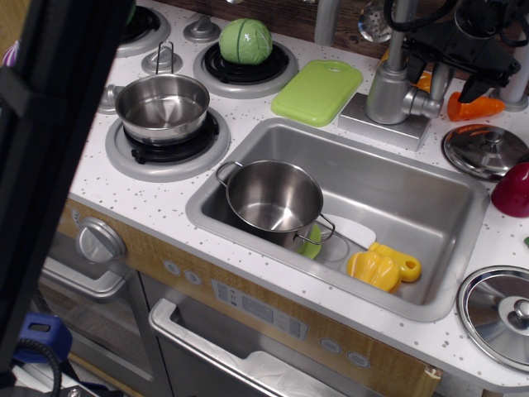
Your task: Turn lever vertical to front
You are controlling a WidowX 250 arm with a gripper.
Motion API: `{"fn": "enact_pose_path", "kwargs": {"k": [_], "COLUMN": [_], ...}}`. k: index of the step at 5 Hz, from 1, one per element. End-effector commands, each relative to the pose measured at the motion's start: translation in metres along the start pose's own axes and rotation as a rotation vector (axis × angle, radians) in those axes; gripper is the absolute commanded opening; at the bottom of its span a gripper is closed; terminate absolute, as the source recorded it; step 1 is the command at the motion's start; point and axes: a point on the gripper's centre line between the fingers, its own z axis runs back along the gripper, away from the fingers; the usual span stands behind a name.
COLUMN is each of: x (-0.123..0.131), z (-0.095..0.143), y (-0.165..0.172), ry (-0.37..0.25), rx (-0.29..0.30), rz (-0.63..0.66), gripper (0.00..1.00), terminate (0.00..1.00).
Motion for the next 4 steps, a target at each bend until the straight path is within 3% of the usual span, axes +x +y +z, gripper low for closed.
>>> {"fn": "enact_pose_path", "kwargs": {"k": [1, 2, 4], "x": [0.024, 0.021, -0.013], "z": [0.022, 0.025, 0.032], "y": [0.004, 0.0, -0.015], "ry": [-0.04, -0.023, 0.095], "rx": [0.006, 0.001, -0.019], "rz": [0.039, 0.056, 0.155], "gripper": [0.0, 0.0, 0.0], "terminate": [0.0, 0.0, 0.0]}}
